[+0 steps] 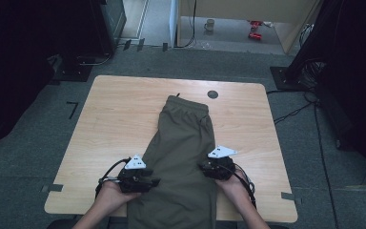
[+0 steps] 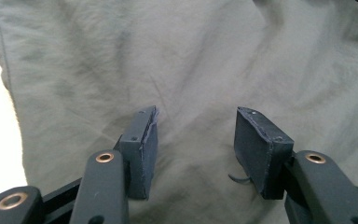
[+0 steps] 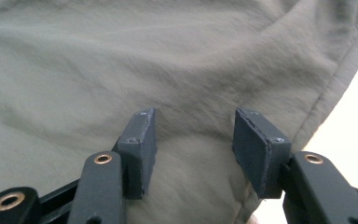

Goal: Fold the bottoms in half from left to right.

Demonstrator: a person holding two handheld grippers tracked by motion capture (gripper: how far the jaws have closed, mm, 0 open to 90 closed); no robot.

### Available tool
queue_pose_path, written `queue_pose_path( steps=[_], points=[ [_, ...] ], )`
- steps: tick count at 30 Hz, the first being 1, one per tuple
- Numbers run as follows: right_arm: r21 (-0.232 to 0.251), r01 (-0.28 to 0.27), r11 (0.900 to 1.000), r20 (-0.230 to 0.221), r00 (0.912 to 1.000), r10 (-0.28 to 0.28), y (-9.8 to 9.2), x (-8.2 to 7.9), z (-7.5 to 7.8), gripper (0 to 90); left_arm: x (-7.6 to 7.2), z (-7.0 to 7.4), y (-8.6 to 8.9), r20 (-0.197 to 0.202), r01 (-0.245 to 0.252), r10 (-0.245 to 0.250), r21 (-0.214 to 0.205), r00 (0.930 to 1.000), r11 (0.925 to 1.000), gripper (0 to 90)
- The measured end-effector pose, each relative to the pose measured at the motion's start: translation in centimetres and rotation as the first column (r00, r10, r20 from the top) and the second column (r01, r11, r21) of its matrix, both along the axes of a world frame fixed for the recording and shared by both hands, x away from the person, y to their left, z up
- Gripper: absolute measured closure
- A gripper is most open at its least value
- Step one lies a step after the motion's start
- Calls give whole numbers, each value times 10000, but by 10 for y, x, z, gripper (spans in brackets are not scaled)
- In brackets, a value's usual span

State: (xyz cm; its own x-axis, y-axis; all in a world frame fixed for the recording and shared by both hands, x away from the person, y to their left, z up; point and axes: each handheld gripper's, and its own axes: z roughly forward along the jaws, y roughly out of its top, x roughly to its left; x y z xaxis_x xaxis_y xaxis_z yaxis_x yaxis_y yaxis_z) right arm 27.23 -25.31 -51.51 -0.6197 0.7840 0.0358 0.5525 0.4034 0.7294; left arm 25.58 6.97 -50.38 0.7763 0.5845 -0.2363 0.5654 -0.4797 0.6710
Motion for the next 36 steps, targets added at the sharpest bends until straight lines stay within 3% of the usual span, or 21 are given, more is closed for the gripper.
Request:
queue_pose_path(
  steps=[6, 18, 26, 28, 30, 36],
  points=[
    [610, 150, 9980, 7, 9999, -150, -3, 5, 8, 440, 7, 9, 7, 427, -226, 248, -523, 9988, 9984, 486],
    [857, 477, 9952, 173, 9986, -494, -10, 24, 22, 396, 47, 19, 9, 961, -575, 590, -178, 9936, 9982, 467],
    [831, 721, 9939, 58, 9973, -728, -16, 42, 24, 387, 78, 27, 11, 694, -655, 681, -389, 9953, 9971, 465],
    [1005, 847, 9913, 30, 9963, -854, -19, 46, 23, 391, 85, 29, 11, 694, -707, 738, -471, 9949, 9964, 463],
    [888, 848, 9924, -210, 9963, -832, -19, 51, 23, 387, 92, 31, 10, 709, -766, 798, -471, 9943, 9959, 460],
    [850, 884, 9925, -96, 9961, -879, -17, 71, 30, 383, 111, 35, 3, 798, -607, 642, -453, 9947, 9971, 455]
  ],
)
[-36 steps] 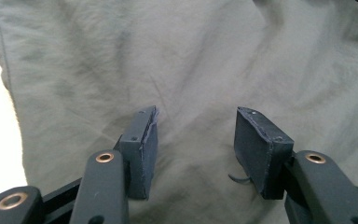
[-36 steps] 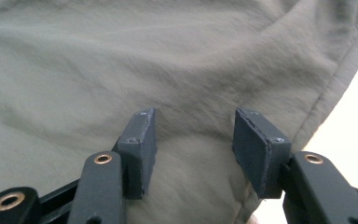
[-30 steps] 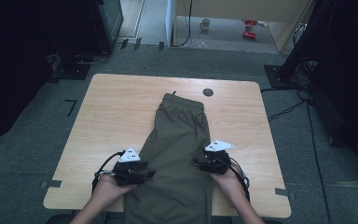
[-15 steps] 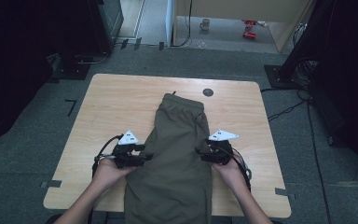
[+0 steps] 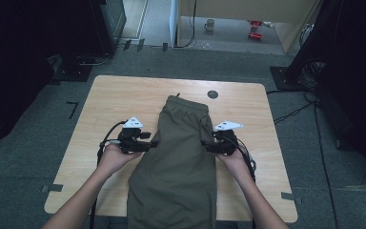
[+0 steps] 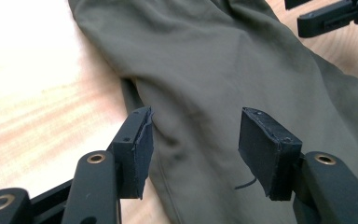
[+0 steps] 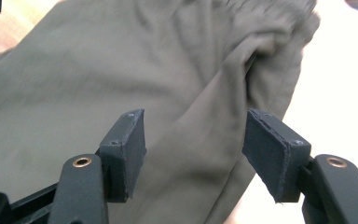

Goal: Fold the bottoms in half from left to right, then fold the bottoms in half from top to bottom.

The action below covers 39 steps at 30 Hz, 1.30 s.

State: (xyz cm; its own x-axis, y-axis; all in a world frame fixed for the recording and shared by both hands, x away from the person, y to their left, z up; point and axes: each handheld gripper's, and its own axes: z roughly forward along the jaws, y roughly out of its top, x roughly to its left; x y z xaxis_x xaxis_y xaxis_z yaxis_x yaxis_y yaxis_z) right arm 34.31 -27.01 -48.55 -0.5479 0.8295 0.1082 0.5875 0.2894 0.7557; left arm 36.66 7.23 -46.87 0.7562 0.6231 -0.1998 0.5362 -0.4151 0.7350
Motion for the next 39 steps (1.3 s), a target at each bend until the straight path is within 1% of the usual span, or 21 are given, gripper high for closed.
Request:
queue_pose_path(
  steps=[2, 4, 6, 8, 10, 13, 15, 18, 19, 22, 24, 25, 27, 29, 30, 31, 33, 34, 35, 37, 39],
  points=[
    [32, 49, 10000, 94, 9999, -49, 1, 8, 3, 377, 8, 3, -3, 71, 31, -31, 49, 10000, 10000, 454],
    [127, 190, 9997, 192, 9996, -192, 1, 14, 5, 376, 16, 6, -4, 48, -70, 70, -66, 10000, 10000, 449],
    [219, 325, 9992, 157, 9993, -328, 0, 20, 6, 372, 24, 8, -6, -41, -152, 151, -230, 9999, 9996, 448],
    [335, 417, 9986, 112, 9990, -421, -2, 28, 7, 372, 32, 9, -7, 8, -107, 107, -247, 9999, 9996, 448],
    [354, 496, 9981, 108, 9987, -500, -2, 35, 8, 371, 40, 9, -8, 49, -113, 114, -167, 9999, 9998, 448],
    [327, 495, 9982, 54, 9987, -497, -2, 47, 11, 364, 53, 10, -8, -112, -262, 259, -316, 9996, 9992, 448],
    [298, 530, 9982, 113, 9985, -533, -3, 54, 14, 361, 59, 10, -8, 24, -393, 394, -270, 9992, 9989, 448],
    [341, 633, 9974, 95, 9979, -637, -6, 64, 17, 371, 71, 10, -10, -32, -457, 456, -230, 9990, 9987, 450],
    [382, 672, 9970, 84, 9977, -675, -6, 67, 16, 372, 75, 10, -11, 4, -462, 462, -318, 9989, 9984, 452],
    [392, 730, 9966, 146, 9972, -736, -8, 76, 15, 371, 85, 7, -16, -212, -508, 496, -629, 9985, 9967, 456],
    [451, 782, 9959, 222, 9966, -792, -9, 81, 14, 371, 88, 5, -18, 94, -569, 578, -781, 9983, 9953, 460],
    [513, 795, 9955, 199, 9965, -806, -10, 83, 13, 370, 91, 4, -19, 100, -531, 540, -758, 9985, 9957, 461],
    [494, 874, 9949, 164, 9960, -883, -12, 86, 11, 369, 97, 4, -22, -220, -452, 444, -374, 9988, 9983, 445],
    [556, 961, 9938, 29, 9953, -965, -14, 90, 9, 363, 100, 4, -24, -192, -523, 511, -643, 9985, 9966, 441],
    [541, 951, 9940, -10, 9955, -952, -15, 91, 8, 361, 101, 4, -25, -41, -566, 565, -655, 9984, 9962, 443],
    [528, 979, 9938, -16, 9952, -979, -15, 93, 8, 360, 102, 4, -27, 54, -570, 574, -540, 9983, 9969, 444],
    [562, 1020, 9932, -18, 9948, -1020, -15, 95, 7, 358, 109, 4, -31, -164, -515, 513, -148, 9986, 9986, 439],
    [583, 1029, 9930, 61, 9946, -1034, -15, 96, 7, 359, 112, 4, -33, -253, -588, 585, -134, 9980, 9982, 441],
    [562, 1060, 9928, 182, 9941, -1072, -14, 97, 7, 358, 116, 5, -34, -339, -605, 597, -258, 9976, 9978, 442],
    [478, 1119, 9926, 94, 9936, -1125, -13, 101, 6, 342, 122, 6, -37, -516, -637, 616, -401, 9968, 9972, 445],
    [438, 1151, 9924, -57, 9933, -1150, -12, 106, 7, 340, 125, 7, -40, -212, -670, 660, -528, 9976, 9964, 451]
  ],
)
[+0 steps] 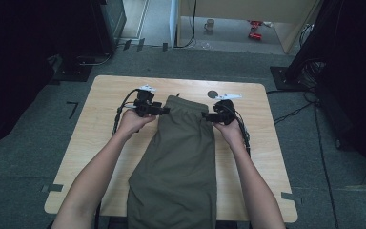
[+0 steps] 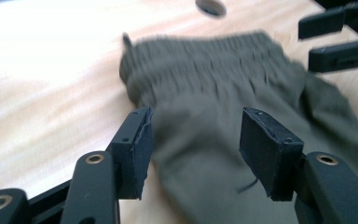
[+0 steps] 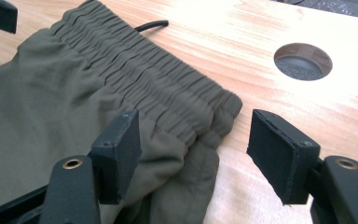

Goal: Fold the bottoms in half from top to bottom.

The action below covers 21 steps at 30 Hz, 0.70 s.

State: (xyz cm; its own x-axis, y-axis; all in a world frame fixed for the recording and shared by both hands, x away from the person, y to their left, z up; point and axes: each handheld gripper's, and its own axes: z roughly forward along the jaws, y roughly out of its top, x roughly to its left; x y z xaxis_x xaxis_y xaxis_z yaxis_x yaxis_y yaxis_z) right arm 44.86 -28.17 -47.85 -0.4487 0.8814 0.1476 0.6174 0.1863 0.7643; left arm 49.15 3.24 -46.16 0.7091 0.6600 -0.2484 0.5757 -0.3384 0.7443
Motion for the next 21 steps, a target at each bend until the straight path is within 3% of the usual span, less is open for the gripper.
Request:
queue_pose_path(
  steps=[2, 4, 6, 10, 14, 16, 18, 21],
  points=[
    [-17, 93, 10000, 82, 9999, -93, 1, 4, 2, 346, 7, 1, -4, -243, 75, -69, 253, 9997, 9997, 447],
    [114, 228, 9997, 349, 9991, -232, 1, 5, 3, 362, 12, 1, -8, -280, -7, 11, 172, 9996, 9999, 443],
    [301, 387, 9988, 411, 9984, -399, 1, 8, 0, 363, 17, 0, -13, -368, -27, 39, 348, 9993, 9994, 441],
    [550, 670, 9962, 141, 9976, -678, 1, 13, -10, 358, 23, -4, -18, -92, -540, 545, 439, 9985, 9976, 446],
    [612, 882, 9942, -19, 9961, -882, 1, 18, -18, 332, 32, -11, -26, -610, -468, 514, 747, 9968, 9961, 429],
    [765, 1011, 9919, -540, 9938, -971, 1, 24, -21, 296, 35, -16, -29, -667, -490, 554, 947, 9962, 9943, 422],
    [803, 1046, 9913, -991, 9904, -965, 2, 30, -24, 288, 37, -22, -29, -1004, -621, 694, 747, 9925, 9953, 413],
    [449, 1102, 9929, -1220, 9871, -1041, 6, 34, -26, 302, 40, -29, -27, -1397, -743, 801, 463, 9869, 9962, 418]
  ],
)
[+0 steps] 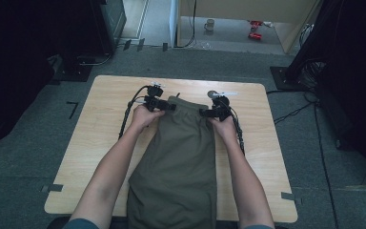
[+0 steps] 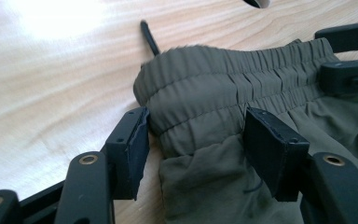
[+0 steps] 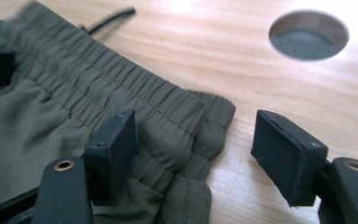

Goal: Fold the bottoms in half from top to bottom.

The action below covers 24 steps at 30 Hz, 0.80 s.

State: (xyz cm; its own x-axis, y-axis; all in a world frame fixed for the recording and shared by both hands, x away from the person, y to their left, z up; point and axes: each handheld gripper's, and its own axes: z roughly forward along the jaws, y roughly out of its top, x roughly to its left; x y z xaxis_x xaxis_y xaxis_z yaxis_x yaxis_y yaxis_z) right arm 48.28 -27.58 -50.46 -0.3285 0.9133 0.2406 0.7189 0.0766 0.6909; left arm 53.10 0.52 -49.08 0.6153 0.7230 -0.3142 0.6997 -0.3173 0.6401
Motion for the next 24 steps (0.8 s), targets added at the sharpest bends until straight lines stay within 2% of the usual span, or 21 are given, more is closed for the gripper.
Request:
queue_pose_path(
  steps=[2, 4, 6, 7, 8, 11, 12, 14, 20, 23, 24],
  points=[
    [59, 68, 10000, -246, 9997, -67, 1, 3, -4, 309, -1, -4, 2, -72, -54, 53, -123, 10000, 9999, 422],
    [481, 133, 9988, -310, 9994, -118, -2, 4, -7, 336, -2, -5, 2, -107, -76, 75, -143, 9999, 9999, 425],
    [776, 28, 9970, -305, 9995, -4, -3, 4, -8, 420, -4, -4, 1, -34, 119, -118, 140, 9999, 9998, 428],
    [805, -67, 9967, -331, 9994, 94, -2, 4, -8, 428, -5, -5, 0, -70, 331, -328, 338, 9994, 9989, 427],
    [699, -104, 9975, -268, 9996, 123, 0, 5, -8, 427, -7, -6, -1, -188, 579, -571, 441, 9982, 9973, 436],
    [394, -230, 9990, -155, 9996, 236, 4, 4, -7, 451, -9, -7, -2, -61, 831, -828, 720, 9965, 9939, 423],
    [373, -254, 9990, -149, 9996, 259, 5, 4, -7, 461, -8, -8, -1, -92, 838, -834, 681, 9965, 9942, 421],
    [161, -424, 9990, -27, 9991, 425, 6, 4, -6, 482, -7, -10, 0, -301, 764, -754, 331, 9967, 9965, 405],
    [-567, -800, 9952, 333, 9961, 819, 12, 2, -3, 544, -3, -6, 3, -347, 840, -832, 227, 9959, 9962, 393],
    [-785, -991, 9920, 559, 9930, 1037, 14, 0, -2, 611, -3, -1, 3, -136, 1007, -1000, 680, 9949, 9926, 381],
    [-766, -1025, 9918, 598, 9924, 1072, 15, 0, -2, 626, -3, 1, 3, -96, 965, -960, 681, 9953, 9930, 381]
  ],
)
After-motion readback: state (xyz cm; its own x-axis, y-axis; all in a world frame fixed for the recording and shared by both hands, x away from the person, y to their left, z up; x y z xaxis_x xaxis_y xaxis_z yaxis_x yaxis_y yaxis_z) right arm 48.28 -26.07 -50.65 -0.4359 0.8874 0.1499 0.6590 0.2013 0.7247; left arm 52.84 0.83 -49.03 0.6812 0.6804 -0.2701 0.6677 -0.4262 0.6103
